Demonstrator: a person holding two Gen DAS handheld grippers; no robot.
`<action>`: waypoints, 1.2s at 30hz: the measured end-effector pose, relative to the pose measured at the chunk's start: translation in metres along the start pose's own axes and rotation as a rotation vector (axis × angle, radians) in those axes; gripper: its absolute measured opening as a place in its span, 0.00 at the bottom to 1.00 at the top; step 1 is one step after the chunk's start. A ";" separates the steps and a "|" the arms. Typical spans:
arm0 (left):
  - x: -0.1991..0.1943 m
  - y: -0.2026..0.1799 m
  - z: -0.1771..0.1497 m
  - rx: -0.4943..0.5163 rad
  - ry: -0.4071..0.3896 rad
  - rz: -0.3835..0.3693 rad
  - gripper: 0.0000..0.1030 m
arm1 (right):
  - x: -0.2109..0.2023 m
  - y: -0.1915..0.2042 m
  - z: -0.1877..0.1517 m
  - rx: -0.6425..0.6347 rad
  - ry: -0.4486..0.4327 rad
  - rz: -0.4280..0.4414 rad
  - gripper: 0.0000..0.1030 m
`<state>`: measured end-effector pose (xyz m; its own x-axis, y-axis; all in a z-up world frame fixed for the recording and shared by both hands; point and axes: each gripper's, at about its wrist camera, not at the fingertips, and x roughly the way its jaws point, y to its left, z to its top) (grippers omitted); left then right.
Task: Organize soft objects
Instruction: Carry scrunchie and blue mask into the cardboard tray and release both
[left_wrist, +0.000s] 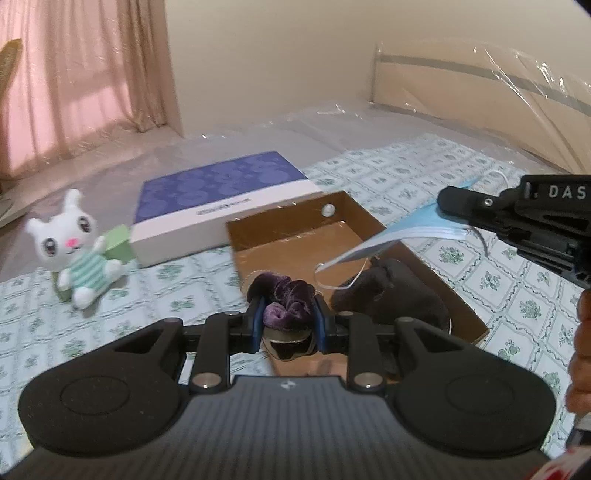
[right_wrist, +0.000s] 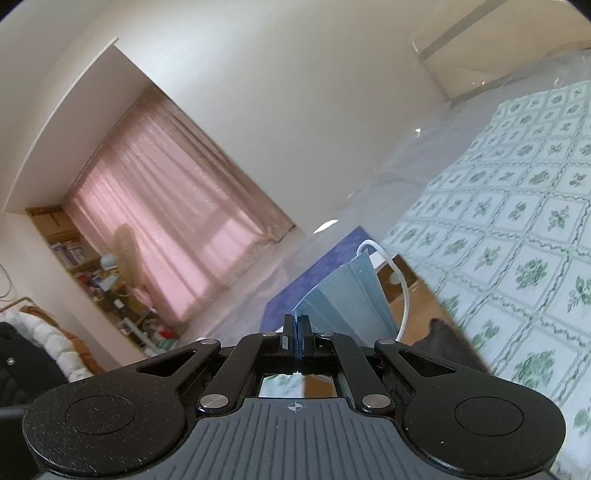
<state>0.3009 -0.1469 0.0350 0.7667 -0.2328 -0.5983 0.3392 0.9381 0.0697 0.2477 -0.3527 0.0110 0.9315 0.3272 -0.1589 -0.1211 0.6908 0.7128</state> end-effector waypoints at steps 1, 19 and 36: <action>0.008 -0.001 0.000 0.001 0.007 -0.005 0.25 | 0.004 -0.005 -0.001 -0.003 -0.008 -0.007 0.00; 0.089 -0.008 -0.015 0.004 0.148 -0.041 0.25 | 0.085 -0.073 -0.039 0.124 0.320 -0.284 0.01; 0.090 -0.011 -0.017 -0.003 0.135 -0.054 0.54 | 0.047 -0.062 -0.021 0.023 0.326 -0.294 0.51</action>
<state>0.3565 -0.1732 -0.0333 0.6673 -0.2465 -0.7028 0.3759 0.9261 0.0321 0.2919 -0.3664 -0.0553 0.7678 0.3079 -0.5618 0.1436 0.7718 0.6194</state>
